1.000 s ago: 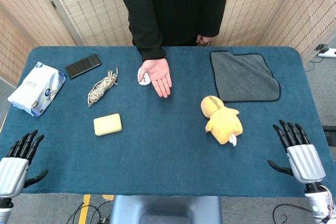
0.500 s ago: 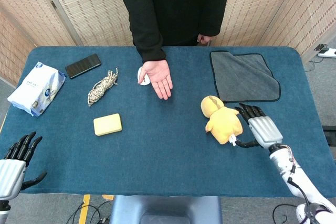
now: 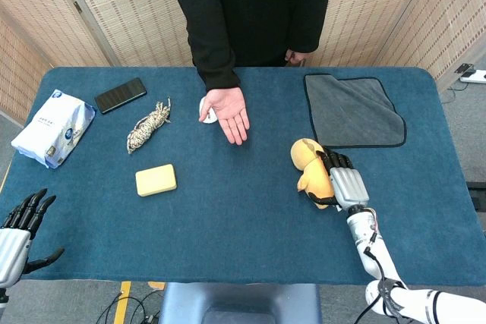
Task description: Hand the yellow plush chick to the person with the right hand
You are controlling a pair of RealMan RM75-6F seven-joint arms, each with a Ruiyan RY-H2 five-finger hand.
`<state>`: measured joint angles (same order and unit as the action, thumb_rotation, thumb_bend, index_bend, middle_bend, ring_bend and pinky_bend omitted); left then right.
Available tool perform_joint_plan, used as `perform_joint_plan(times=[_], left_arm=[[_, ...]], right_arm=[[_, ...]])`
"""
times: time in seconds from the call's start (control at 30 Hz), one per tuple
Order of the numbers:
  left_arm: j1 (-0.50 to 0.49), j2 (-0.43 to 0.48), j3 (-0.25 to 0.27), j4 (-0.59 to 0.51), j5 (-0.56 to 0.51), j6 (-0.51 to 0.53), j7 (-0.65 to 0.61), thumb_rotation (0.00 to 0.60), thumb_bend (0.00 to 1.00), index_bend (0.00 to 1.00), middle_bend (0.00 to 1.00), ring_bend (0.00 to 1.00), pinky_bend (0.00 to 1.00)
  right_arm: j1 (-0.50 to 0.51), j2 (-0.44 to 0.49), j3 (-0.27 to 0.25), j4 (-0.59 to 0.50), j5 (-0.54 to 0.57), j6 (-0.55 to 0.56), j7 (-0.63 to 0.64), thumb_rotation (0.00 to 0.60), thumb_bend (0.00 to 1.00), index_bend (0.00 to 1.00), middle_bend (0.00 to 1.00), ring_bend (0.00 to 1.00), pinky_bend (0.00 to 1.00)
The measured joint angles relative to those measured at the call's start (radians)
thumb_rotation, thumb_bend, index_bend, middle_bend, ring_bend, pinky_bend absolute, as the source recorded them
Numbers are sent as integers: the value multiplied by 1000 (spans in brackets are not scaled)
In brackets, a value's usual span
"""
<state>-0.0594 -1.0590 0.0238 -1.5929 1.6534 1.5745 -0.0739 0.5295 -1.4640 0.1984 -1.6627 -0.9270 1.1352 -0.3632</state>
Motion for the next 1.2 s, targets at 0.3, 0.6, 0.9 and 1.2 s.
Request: perform_joint_plan(times=[0.3,0.6,0.9,1.2], left_arm=[[6,18,2,-2,-6,4,-34,600,222,0,0,0,177],[7,23,-1,2,-7,10,-60,600,222,0,0,0,177],[7,19,0,5,1,11,-52,600,222,0,0,0,177],[8,14,0,-1,-2,8,-29,600,222,0,0,0,177]], right_arm=[[-17,-91,-4,126,23,70,-51,600,239,0,87,79,255],[-4,-173,15,272,18,6,37,600,399,345,463,466,711],[-17,-180,43,248,-155,123,139,600,502,599,667,674,821],[-4,-63,125,-28,-224,198,78,600,500,601,665,675,824]])
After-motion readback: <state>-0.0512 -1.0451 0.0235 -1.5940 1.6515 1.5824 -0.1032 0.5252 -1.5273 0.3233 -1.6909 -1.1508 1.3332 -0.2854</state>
